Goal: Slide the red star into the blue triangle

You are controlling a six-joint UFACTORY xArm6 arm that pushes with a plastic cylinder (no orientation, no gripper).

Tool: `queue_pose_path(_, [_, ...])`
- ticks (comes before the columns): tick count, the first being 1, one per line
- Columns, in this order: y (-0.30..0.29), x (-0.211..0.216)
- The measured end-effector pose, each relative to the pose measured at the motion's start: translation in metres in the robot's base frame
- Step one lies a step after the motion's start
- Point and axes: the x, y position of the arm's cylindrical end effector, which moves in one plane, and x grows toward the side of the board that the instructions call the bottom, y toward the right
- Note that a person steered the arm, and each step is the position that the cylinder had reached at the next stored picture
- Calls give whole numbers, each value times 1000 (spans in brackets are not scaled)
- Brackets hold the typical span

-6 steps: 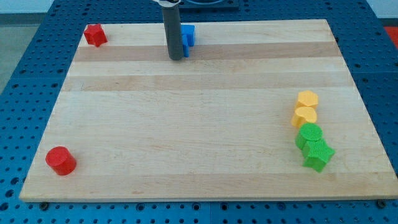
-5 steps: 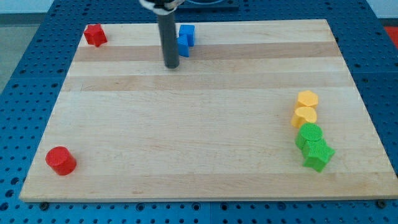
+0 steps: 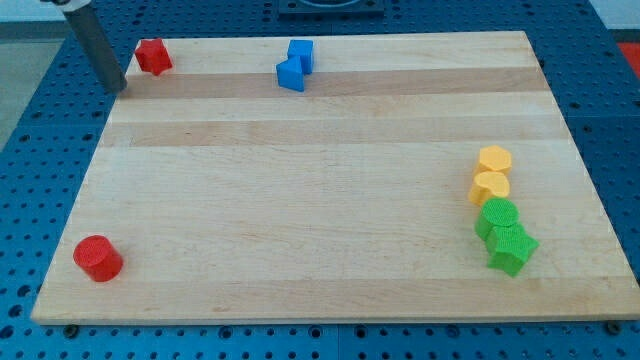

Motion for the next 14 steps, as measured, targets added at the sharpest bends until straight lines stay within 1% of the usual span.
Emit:
queue_pose_path(1, [0, -24])
queue_pose_path(3, [1, -92])
queue_pose_path(4, [37, -91])
queue_pose_path(5, [86, -31])
queue_pose_path(6, [120, 29])
queue_pose_path(7, [124, 26])
queue_pose_path(8, [124, -19])
queue_pose_path(9, [106, -56])
queue_pose_path(10, [46, -52])
queue_pose_path(11, [26, -3])
queue_pose_path(12, [89, 26])
queue_pose_path(13, [142, 28])
queue_pose_path(14, [127, 28])
